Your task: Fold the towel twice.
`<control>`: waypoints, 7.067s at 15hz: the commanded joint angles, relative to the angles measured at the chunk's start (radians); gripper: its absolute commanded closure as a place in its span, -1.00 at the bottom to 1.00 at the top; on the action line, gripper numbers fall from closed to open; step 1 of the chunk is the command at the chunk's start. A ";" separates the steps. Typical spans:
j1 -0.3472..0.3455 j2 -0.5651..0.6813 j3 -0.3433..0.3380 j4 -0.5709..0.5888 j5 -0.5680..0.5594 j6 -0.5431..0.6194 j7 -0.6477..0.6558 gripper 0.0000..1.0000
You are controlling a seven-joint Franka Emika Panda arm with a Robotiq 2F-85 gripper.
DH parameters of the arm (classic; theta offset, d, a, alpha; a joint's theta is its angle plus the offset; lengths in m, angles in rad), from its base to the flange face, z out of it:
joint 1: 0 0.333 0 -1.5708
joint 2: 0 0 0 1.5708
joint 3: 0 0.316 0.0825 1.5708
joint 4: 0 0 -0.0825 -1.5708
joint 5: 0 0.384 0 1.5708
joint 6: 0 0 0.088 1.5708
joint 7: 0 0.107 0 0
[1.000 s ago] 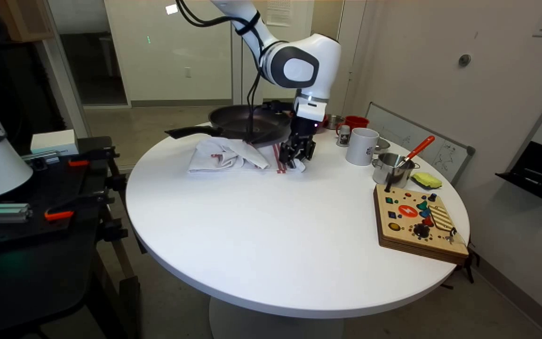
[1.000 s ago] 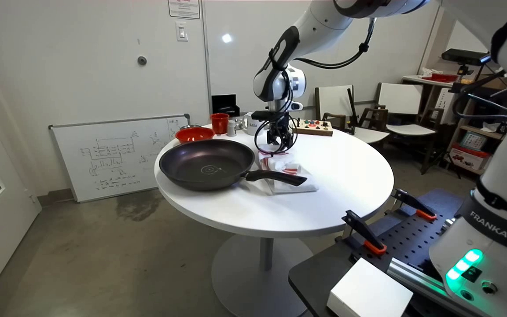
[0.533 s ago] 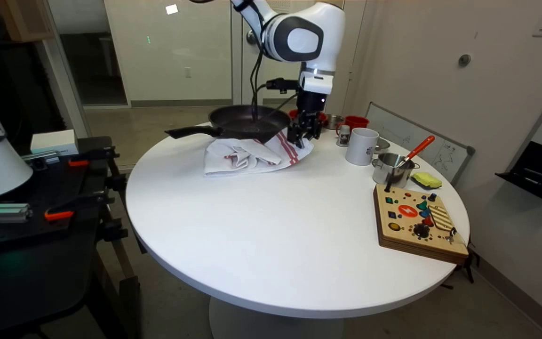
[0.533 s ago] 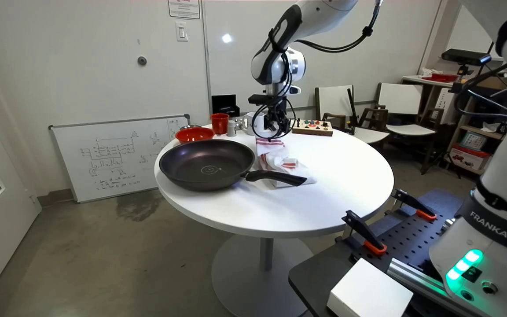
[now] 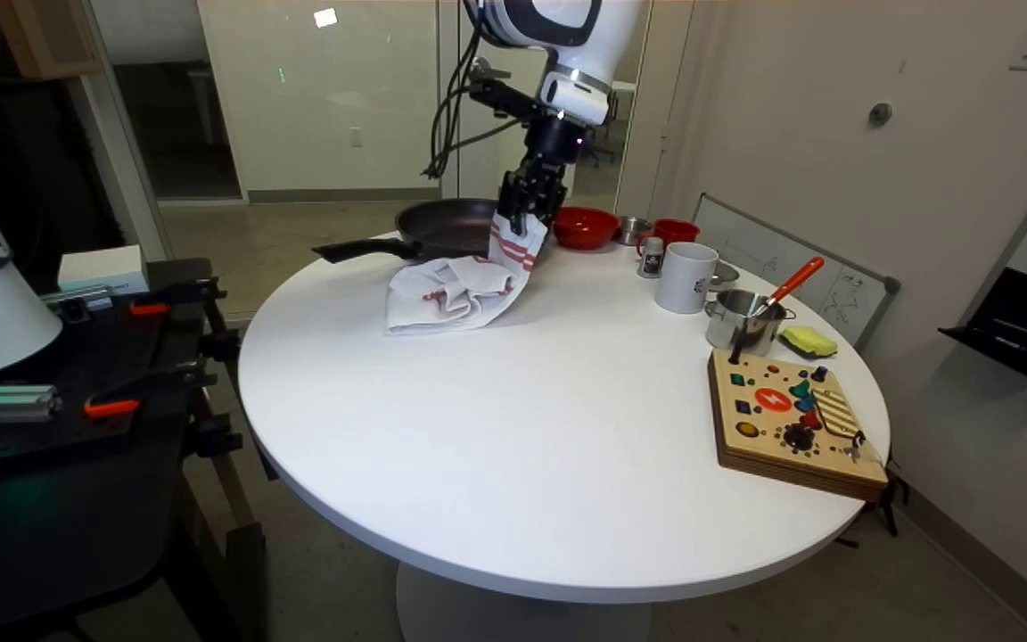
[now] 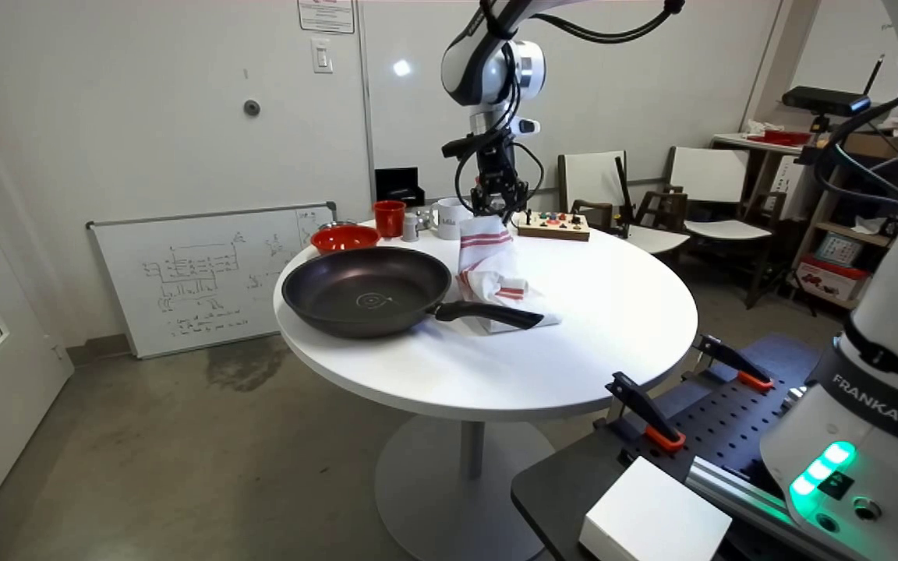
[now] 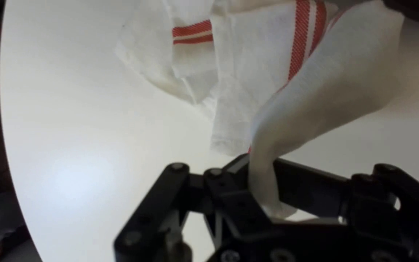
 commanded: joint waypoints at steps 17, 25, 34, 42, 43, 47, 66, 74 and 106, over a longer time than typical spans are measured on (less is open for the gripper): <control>-0.056 -0.210 0.079 -0.321 0.169 -0.081 -0.415 0.98; -0.019 -0.263 0.100 -0.481 0.171 0.074 -0.511 0.99; 0.025 -0.232 0.104 -0.573 0.144 0.185 -0.490 0.96; 0.025 -0.216 0.133 -0.622 0.213 0.269 -0.502 0.99; 0.031 -0.212 0.137 -0.633 0.215 0.300 -0.495 1.00; 0.058 -0.183 0.143 -0.677 0.198 0.406 -0.471 0.98; 0.049 -0.128 0.137 -0.647 0.223 0.460 -0.451 1.00; 0.067 -0.051 0.063 -0.575 0.169 0.515 -0.334 1.00; -0.044 -0.075 -0.011 -0.402 0.190 0.282 -0.002 -1.00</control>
